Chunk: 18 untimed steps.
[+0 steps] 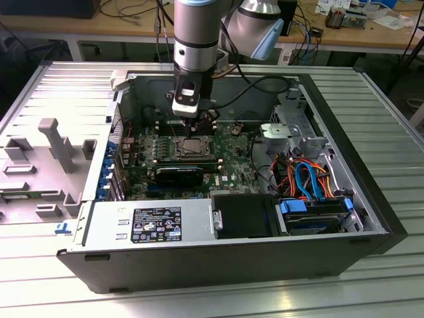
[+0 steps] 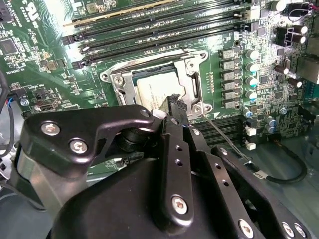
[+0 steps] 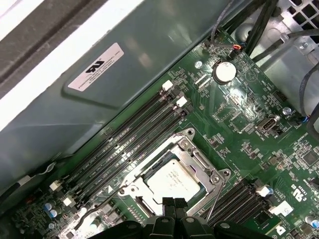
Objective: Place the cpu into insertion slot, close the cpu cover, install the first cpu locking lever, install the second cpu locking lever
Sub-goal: 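Install the first cpu locking lever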
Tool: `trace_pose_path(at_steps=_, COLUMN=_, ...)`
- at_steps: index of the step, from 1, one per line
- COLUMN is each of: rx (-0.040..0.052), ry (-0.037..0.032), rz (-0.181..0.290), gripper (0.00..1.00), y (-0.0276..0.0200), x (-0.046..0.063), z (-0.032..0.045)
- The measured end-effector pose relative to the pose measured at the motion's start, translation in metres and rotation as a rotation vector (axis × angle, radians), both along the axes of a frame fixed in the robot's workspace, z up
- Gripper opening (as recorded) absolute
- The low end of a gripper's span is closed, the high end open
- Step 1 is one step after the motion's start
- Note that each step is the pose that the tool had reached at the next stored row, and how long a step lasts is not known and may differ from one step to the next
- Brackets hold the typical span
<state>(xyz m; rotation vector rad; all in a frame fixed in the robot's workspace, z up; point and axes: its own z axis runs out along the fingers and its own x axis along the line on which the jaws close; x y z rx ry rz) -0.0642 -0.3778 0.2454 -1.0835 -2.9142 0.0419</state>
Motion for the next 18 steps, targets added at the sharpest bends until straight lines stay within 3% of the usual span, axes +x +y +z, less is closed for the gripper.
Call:
trace_pose_path(at_steps=10, rx=0.0001, ry=0.0, rz=0.086, gripper=0.11, y=0.0, x=0.0, z=0.0)
trace_pose_path(at_steps=18, rx=0.0, ry=0.0, rz=0.126, gripper=0.11, y=0.0, x=0.0, z=0.0)
